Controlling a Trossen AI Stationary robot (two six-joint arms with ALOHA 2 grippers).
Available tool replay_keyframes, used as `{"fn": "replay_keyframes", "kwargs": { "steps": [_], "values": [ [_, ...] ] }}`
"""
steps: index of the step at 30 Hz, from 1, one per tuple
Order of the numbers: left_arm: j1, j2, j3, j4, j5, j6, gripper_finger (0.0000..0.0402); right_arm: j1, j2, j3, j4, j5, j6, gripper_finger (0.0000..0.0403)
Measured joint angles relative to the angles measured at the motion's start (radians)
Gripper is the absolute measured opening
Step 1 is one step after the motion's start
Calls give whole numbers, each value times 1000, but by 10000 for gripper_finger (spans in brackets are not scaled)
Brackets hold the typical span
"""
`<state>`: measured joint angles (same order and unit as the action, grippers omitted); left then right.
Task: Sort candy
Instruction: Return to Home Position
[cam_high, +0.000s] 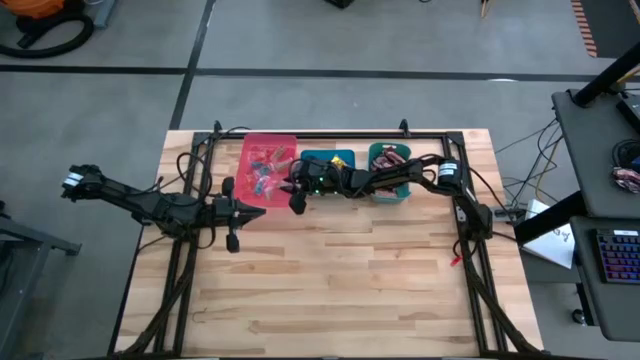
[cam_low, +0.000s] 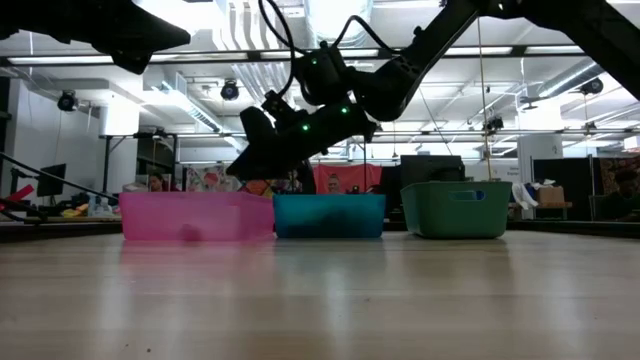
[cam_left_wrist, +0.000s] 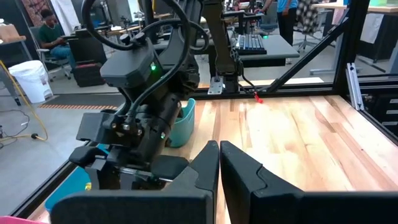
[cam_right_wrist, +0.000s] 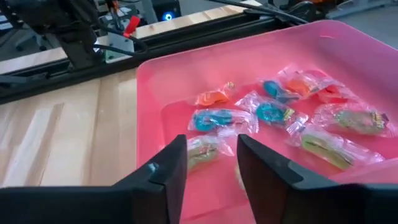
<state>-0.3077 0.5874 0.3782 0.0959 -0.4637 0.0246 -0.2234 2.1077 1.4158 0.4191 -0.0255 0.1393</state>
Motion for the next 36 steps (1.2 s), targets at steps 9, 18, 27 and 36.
{"fn": "replay_keyframes", "kwargs": {
  "steps": [9,18,27,36],
  "values": [
    [0,1,0,-2,0,-9,0,24,-90,-29,-10,-108,-87,160],
    [1,-8,-1,-22,1,16,0,85,-301,-225,-7,-106,-216,134],
    [23,-54,-28,-13,47,94,0,84,-610,-601,124,-76,-246,118],
    [90,-280,-175,52,80,96,0,79,-975,-900,141,-16,-258,116]
  ]
}}
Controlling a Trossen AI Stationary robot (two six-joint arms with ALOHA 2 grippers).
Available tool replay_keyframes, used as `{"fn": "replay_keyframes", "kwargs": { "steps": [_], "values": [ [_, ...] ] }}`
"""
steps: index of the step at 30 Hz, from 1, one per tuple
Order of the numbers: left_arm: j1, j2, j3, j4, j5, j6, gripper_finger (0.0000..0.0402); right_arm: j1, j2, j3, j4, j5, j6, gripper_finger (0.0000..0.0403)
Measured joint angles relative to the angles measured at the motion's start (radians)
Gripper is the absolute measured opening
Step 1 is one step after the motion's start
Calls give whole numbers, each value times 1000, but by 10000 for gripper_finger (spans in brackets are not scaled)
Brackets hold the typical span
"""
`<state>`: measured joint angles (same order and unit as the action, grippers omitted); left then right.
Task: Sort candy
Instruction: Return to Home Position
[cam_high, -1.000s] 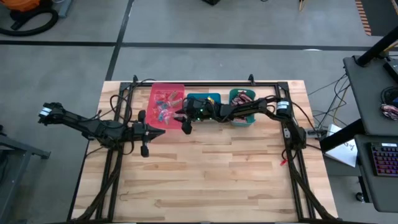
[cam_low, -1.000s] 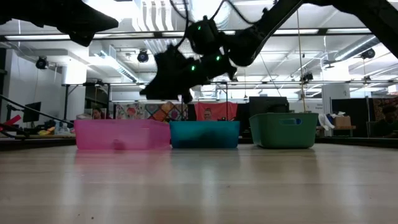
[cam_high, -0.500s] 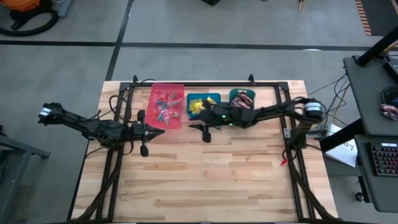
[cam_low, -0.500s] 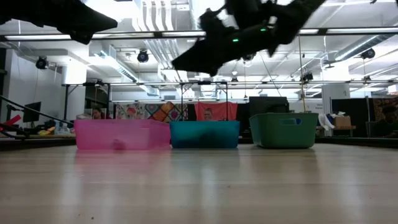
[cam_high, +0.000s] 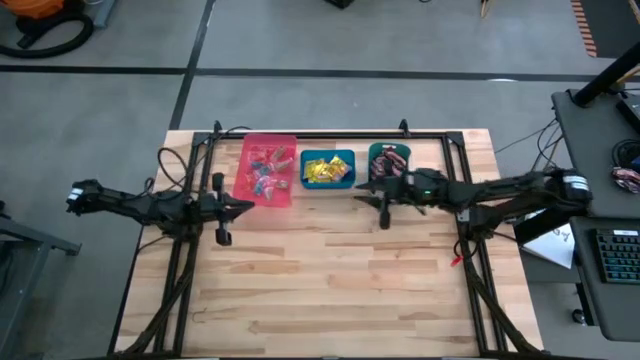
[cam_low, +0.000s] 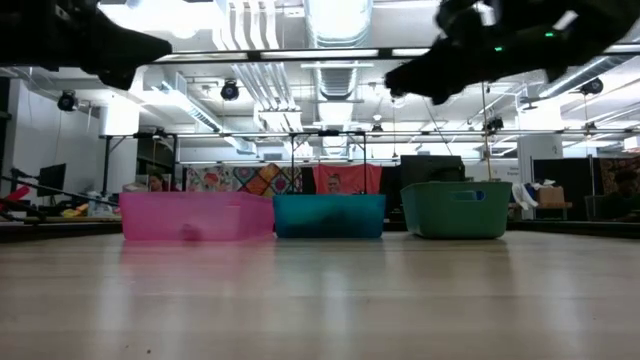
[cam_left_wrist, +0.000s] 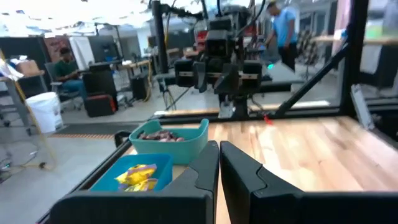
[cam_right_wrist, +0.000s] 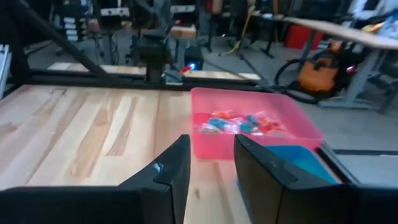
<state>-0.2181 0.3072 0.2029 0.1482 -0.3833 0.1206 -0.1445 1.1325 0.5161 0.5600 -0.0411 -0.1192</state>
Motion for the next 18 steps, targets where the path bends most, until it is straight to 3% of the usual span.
{"fn": "replay_keyframes", "kwargs": {
  "steps": [11,18],
  "values": [
    [12,-293,-70,-105,35,-4,0,0,-423,-253,-2,15,18,92],
    [15,-303,-105,-101,31,-30,0,0,-653,-392,-10,18,51,73]
  ]
}}
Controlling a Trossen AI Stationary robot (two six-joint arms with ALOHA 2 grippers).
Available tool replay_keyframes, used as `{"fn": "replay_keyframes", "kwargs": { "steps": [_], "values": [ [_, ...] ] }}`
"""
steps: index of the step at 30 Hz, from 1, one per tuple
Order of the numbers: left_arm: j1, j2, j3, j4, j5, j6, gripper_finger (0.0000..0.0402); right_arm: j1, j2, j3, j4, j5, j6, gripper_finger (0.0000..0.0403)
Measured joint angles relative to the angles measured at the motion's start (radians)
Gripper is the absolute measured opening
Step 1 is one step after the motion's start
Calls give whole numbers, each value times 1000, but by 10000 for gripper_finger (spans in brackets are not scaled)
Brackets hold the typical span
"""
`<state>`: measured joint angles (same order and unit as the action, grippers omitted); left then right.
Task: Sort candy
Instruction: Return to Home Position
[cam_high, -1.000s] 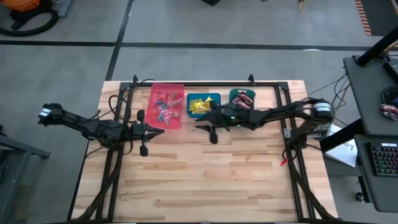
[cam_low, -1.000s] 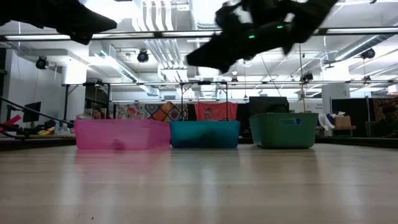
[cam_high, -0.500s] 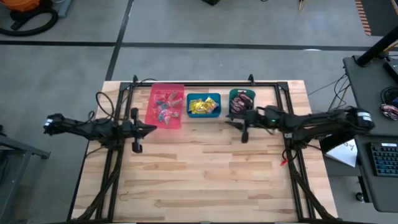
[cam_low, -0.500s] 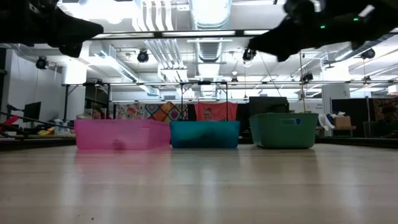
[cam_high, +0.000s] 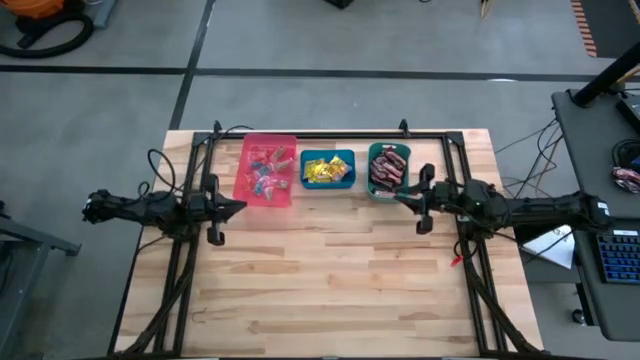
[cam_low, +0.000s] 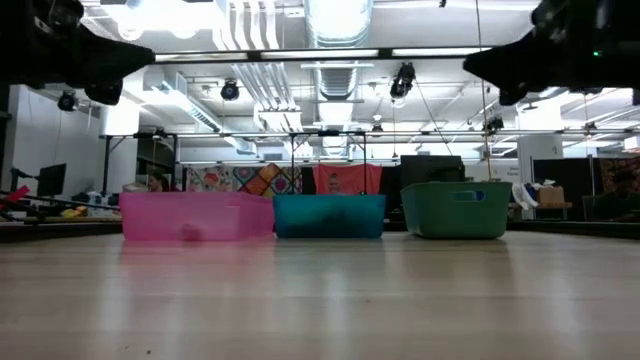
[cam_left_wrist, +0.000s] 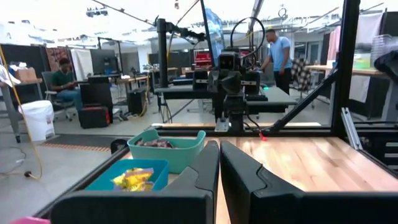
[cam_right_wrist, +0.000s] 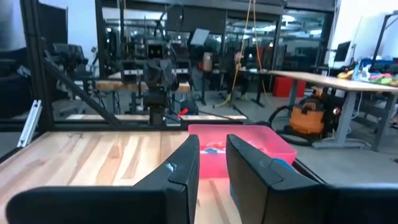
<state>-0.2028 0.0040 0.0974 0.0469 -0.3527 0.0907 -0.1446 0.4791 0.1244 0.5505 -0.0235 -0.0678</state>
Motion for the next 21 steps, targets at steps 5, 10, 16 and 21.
{"fn": "replay_keyframes", "kwargs": {
  "steps": [5,10,16,21],
  "values": [
    [0,-4,-28,4,-2,-25,0,0,-144,-68,-42,1,7,64],
    [0,-5,-65,4,-5,-25,0,0,-274,-105,-135,1,7,59],
    [0,3,-79,0,-6,-59,0,0,-392,-107,-293,9,-42,58],
    [0,11,-79,4,-6,-53,0,0,-479,-108,-407,87,-82,52]
  ]
}}
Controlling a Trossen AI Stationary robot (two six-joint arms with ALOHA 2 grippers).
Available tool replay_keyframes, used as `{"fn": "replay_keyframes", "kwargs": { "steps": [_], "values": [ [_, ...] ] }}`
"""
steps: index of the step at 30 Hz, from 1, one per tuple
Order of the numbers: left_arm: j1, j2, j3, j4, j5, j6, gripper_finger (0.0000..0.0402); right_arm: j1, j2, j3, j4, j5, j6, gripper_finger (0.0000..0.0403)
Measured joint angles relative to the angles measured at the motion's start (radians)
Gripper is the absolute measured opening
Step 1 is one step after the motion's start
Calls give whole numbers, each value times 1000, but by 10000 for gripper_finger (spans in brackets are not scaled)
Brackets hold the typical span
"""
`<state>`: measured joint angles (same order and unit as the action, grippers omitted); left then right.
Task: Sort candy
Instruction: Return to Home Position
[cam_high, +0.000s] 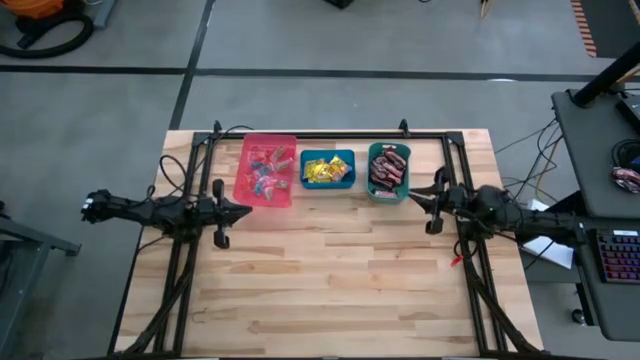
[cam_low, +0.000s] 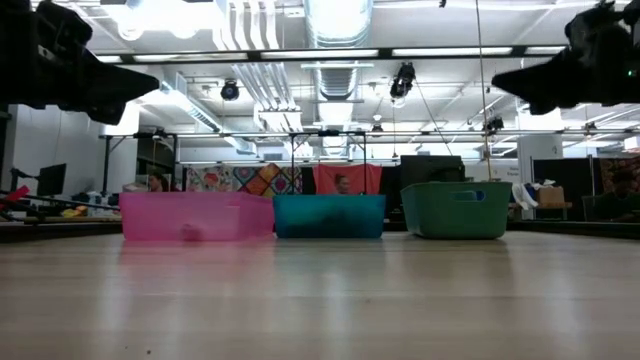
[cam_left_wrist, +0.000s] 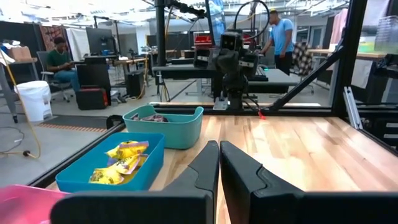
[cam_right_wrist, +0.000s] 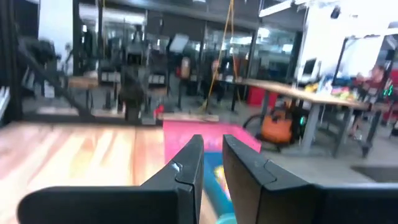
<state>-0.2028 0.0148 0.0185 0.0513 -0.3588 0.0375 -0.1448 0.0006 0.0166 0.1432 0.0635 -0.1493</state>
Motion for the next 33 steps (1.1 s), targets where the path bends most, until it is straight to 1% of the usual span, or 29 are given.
{"fn": "replay_keyframes", "kwargs": {
  "steps": [5,9,13,14,17,21,23,30,33],
  "values": [
    [0,0,0,-1,1,-29,0,0,17,-3,-116,0,3,47],
    [0,15,0,-8,2,-68,0,0,50,-3,-117,1,74,42],
    [0,40,0,-5,3,-91,0,0,81,-3,-117,13,97,39],
    [0,46,0,-2,3,-100,0,0,91,-3,-117,14,148,38],
    [0,61,-1,8,2,-108,0,0,114,-3,-117,16,373,38],
    [0,73,-2,20,2,-108,0,0,150,-3,-118,15,542,38],
    [0,75,-2,38,2,-108,0,0,175,-4,-119,15,545,38],
    [0,83,0,-4,4,-107,0,0,275,-4,-120,16,363,38],
    [0,91,0,-3,4,-107,0,0,310,-4,-120,15,335,38]
  ]
}}
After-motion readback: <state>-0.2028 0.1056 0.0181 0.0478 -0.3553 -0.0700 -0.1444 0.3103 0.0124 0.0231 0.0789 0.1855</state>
